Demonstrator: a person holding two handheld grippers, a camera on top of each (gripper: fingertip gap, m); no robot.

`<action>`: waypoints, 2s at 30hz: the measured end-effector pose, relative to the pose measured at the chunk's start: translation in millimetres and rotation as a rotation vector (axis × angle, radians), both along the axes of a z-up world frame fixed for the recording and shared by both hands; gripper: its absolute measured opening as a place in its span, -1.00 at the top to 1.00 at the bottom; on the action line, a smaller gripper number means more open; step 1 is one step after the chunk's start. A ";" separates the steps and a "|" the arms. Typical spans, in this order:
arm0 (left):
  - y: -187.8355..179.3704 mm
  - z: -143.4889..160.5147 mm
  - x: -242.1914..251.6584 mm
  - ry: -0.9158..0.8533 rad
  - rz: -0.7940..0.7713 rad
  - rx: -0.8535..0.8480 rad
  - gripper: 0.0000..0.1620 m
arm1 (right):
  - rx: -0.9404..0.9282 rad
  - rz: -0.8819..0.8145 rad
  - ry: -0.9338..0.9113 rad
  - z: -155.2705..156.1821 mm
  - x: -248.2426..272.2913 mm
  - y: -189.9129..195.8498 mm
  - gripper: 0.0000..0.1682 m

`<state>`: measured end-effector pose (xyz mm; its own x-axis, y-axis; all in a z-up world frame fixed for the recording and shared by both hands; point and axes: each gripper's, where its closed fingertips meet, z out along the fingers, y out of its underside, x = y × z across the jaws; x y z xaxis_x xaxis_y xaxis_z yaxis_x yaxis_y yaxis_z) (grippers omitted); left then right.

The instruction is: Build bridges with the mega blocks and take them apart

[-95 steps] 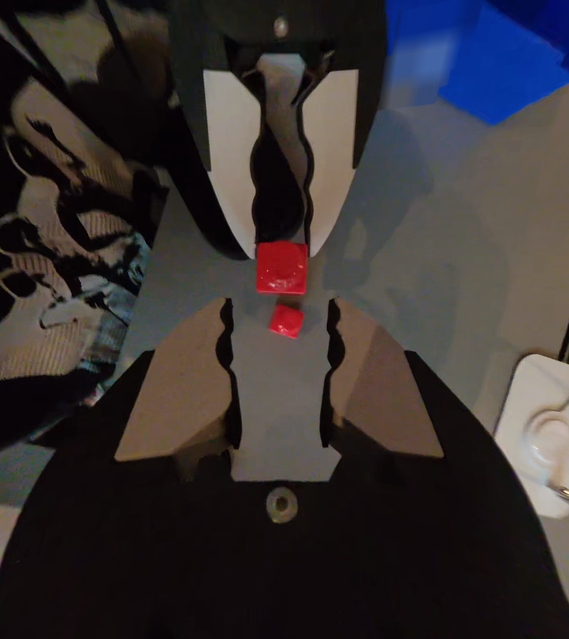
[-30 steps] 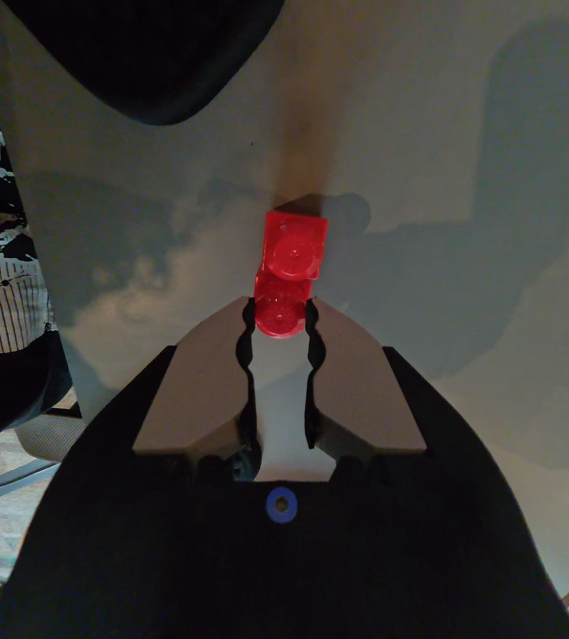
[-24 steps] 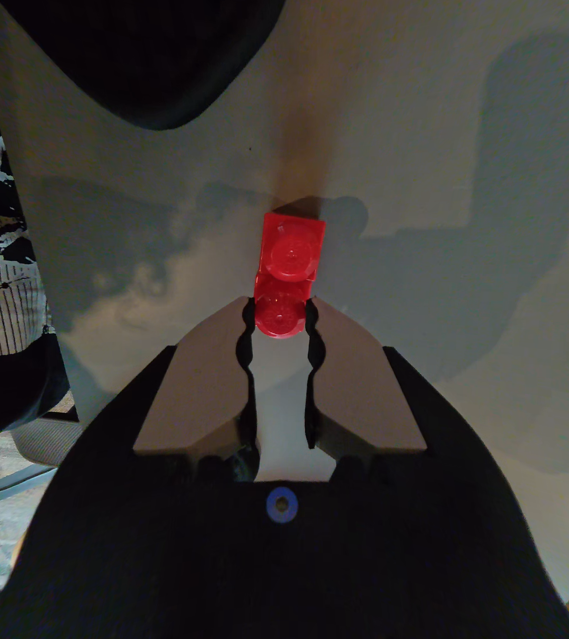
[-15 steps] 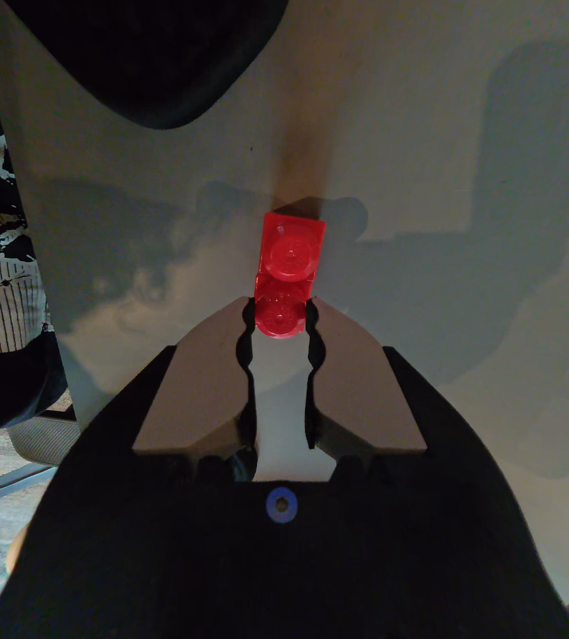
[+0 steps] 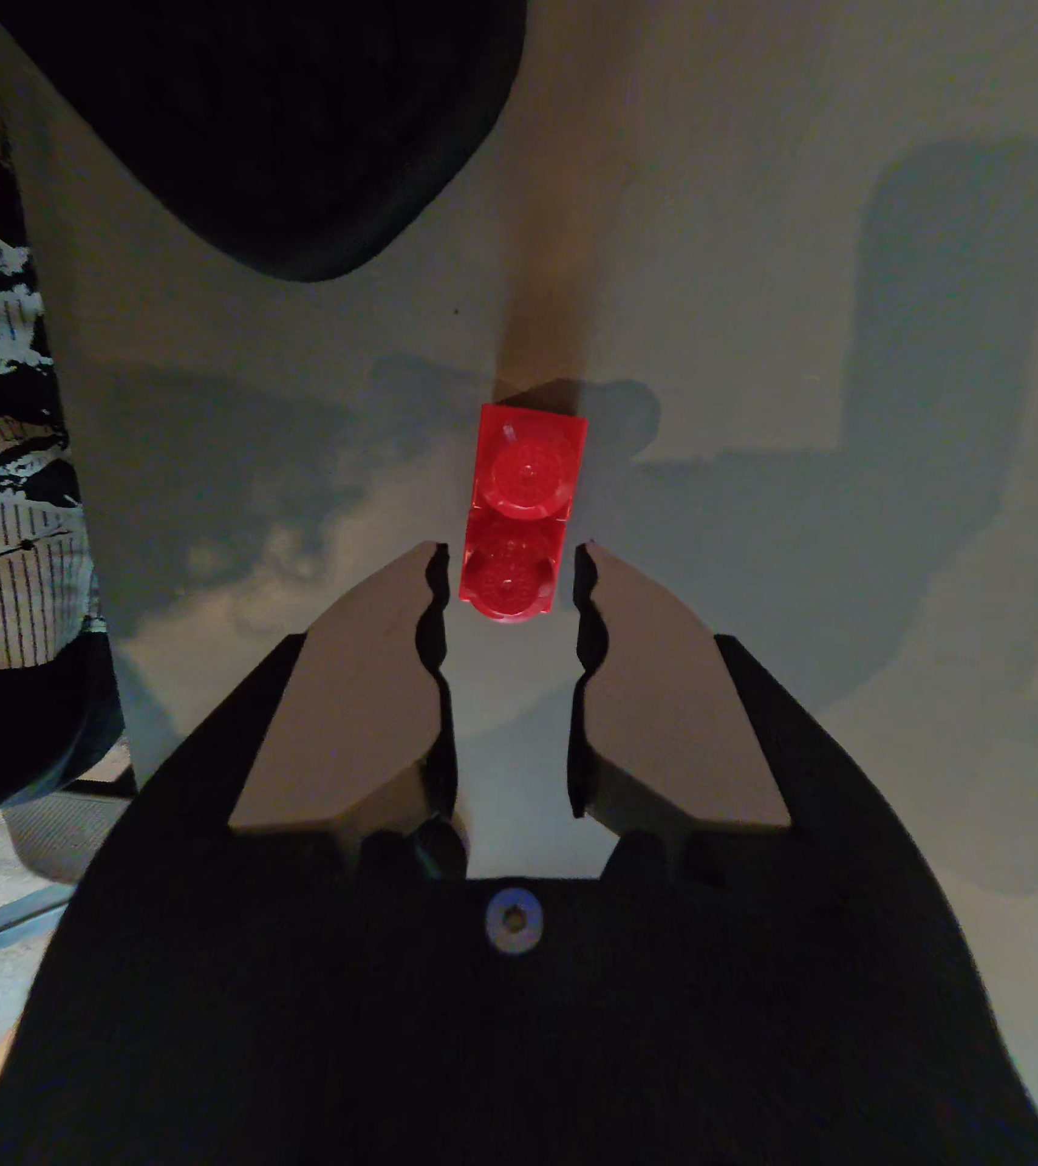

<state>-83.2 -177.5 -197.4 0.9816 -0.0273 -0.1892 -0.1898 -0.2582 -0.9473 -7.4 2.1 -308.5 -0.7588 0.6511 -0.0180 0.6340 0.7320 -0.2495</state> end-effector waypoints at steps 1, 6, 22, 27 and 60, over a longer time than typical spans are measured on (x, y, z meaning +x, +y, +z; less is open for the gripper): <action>0.0 -0.7 -0.1 0.000 0.000 -0.002 0.25 | -0.003 -0.002 0.014 3.0 -1.7 -0.2 0.53; -7.7 -0.3 -11.5 0.005 0.049 -0.035 0.21 | -0.082 -0.025 0.107 30.2 -6.0 -11.1 0.38; -58.6 -0.3 -212.0 0.177 0.234 -0.434 0.38 | -0.340 -0.254 0.555 107.7 74.8 10.4 0.40; -40.6 -29.5 -270.3 0.249 0.147 -0.509 0.48 | -0.308 -0.345 0.606 118.0 85.3 34.7 0.41; 6.8 -142.3 -304.6 0.278 -0.395 -0.634 0.42 | -0.175 -0.396 0.606 130.1 48.5 45.4 0.47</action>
